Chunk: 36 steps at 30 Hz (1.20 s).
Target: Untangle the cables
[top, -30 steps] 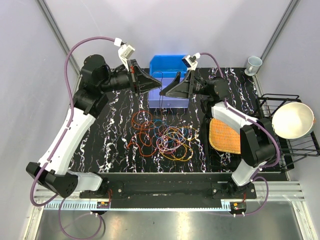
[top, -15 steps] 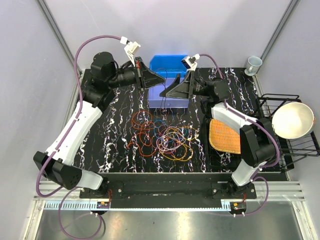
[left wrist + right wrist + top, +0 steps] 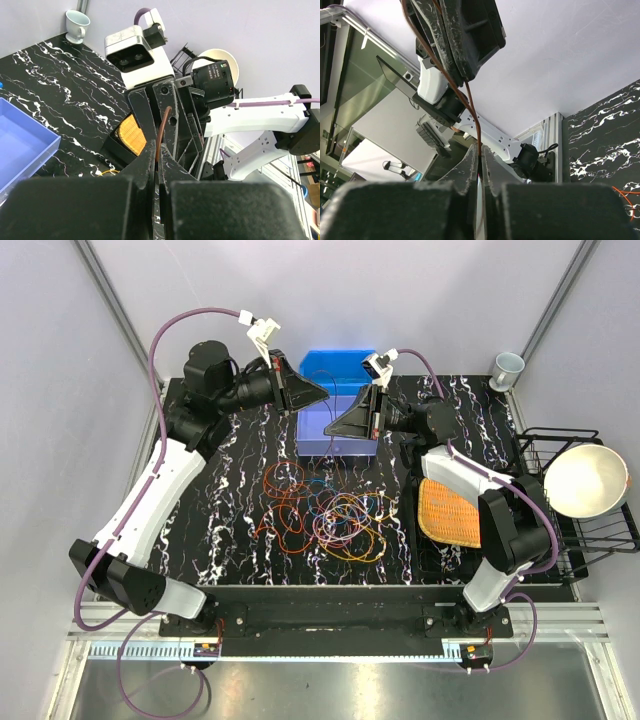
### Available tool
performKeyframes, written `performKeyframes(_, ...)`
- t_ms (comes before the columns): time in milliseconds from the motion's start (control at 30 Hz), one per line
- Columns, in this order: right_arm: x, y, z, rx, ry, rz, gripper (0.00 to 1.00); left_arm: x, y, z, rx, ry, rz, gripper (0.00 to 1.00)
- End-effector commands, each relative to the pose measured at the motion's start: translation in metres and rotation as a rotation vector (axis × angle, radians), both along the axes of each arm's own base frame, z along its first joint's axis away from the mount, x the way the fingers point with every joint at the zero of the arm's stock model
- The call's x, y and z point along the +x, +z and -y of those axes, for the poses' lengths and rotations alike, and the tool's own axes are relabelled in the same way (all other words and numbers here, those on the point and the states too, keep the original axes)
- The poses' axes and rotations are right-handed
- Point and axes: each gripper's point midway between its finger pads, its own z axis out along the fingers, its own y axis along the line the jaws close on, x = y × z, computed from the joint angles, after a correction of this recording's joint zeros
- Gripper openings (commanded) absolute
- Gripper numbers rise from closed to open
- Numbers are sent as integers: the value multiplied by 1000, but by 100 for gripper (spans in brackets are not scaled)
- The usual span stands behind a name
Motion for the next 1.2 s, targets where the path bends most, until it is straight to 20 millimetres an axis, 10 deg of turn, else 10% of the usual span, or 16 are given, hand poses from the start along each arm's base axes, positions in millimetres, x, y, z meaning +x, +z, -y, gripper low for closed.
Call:
performKeyframes(0, -11, 19, 2, 76, -2, 162, 0, 2, 17, -3, -16, 26, 49, 0)
performKeyframes(67, -10, 22, 1, 65, -12, 163, 0, 1, 15, -6, -5, 37, 41, 9)
performKeyframes(100, -4, 17, -2, 33, -29, 145, 0, 1, 15, -7, 3, 44, 41, 40)
performKeyframes(233, 22, 12, -9, -120, -163, 130, 0, 3, -2, -39, 111, 242, 33, 98)
performKeyframes(633, 61, 88, 26, -378, -611, 277, 0, -22, -111, -134, 278, 693, -84, 99)
performKeyframes(1167, 85, 226, 64, -303, -961, 511, 0, -47, -201, -146, 412, 688, -258, 97)
